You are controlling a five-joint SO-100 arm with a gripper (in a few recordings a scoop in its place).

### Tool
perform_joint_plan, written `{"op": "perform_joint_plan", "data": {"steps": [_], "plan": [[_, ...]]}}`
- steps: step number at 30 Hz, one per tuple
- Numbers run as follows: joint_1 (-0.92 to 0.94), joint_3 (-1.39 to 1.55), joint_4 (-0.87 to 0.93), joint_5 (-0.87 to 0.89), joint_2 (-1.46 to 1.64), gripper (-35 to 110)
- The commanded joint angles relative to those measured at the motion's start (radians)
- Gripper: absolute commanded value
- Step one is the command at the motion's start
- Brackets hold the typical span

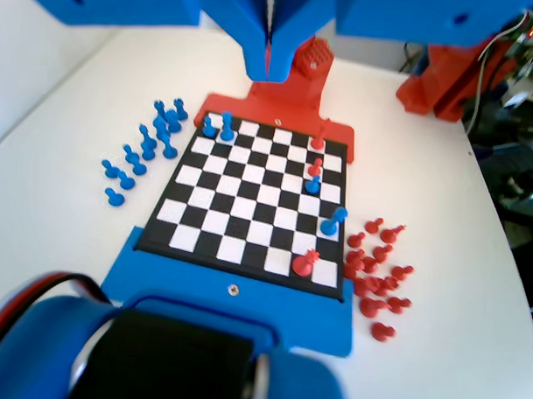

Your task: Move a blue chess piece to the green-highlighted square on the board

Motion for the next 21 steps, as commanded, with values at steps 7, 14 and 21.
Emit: {"op": "perform_joint_plan", "data": {"steps": [7, 14, 21], "plan": [[-0.038, 0.149, -0.138, 0.044, 0.235, 1], [-0.037, 0.172, -0.189, 0.051, 0.291, 1], [-0.006, 0.175, -0.201, 0.051, 0.339, 4]]}}
